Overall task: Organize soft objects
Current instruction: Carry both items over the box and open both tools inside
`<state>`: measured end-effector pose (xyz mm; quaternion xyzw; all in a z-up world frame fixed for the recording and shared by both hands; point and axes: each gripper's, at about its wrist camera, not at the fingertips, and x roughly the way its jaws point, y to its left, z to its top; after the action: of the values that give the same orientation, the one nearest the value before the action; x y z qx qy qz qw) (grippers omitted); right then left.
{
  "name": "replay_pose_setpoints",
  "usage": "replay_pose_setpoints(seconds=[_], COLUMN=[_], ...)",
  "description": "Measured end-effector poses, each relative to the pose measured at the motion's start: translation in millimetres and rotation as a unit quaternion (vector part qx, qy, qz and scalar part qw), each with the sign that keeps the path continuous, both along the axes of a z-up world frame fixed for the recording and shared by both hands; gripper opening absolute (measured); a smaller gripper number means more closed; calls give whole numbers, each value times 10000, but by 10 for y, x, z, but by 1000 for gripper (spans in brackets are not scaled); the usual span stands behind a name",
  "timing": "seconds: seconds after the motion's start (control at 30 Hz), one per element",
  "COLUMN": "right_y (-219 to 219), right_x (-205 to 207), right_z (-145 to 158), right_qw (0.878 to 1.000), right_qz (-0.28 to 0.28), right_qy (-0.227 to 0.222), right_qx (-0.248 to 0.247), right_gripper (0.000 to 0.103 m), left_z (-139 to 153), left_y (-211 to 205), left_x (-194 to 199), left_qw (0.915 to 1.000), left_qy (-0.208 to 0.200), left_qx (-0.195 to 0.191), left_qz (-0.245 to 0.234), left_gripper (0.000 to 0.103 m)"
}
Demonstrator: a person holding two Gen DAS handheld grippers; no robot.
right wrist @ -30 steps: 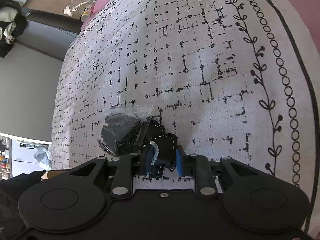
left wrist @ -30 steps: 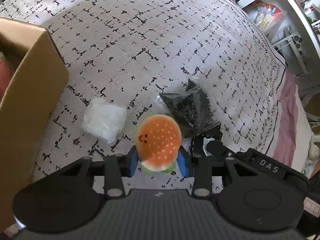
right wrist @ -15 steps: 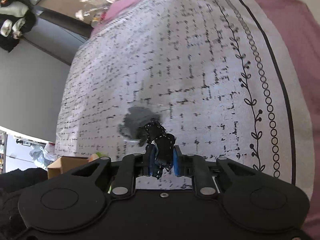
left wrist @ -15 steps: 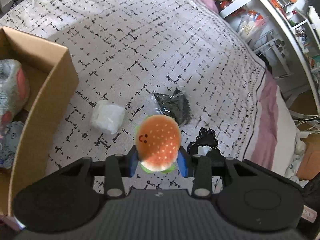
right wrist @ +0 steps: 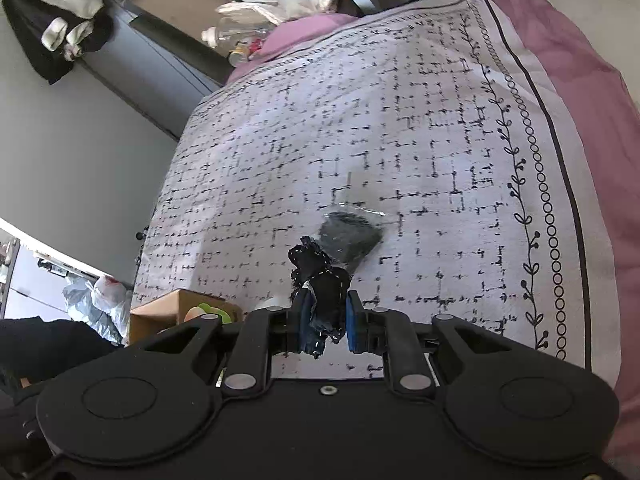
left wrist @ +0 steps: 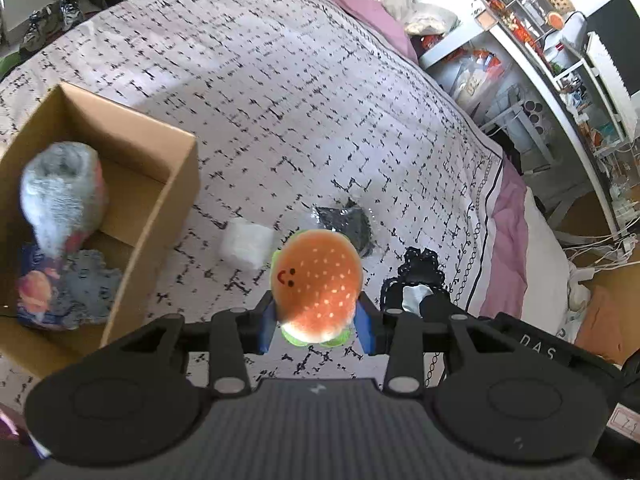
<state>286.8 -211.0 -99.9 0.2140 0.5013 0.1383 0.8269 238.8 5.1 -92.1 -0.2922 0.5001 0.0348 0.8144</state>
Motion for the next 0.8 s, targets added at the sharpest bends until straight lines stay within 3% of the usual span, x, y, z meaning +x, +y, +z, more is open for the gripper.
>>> replay_pose_setpoints(seconds=[0.8], right_y=[749], right_x=[-372], right_z=[344], right_qw=[9989], right_qz=[343], right_qy=[-307], right_qx=[-91], right_gripper=[18], left_z=[215], left_y=[858], left_x=[-537], left_qw=[9987], left_qy=[-245], left_qx=[-42], left_qz=[456], left_gripper=[40])
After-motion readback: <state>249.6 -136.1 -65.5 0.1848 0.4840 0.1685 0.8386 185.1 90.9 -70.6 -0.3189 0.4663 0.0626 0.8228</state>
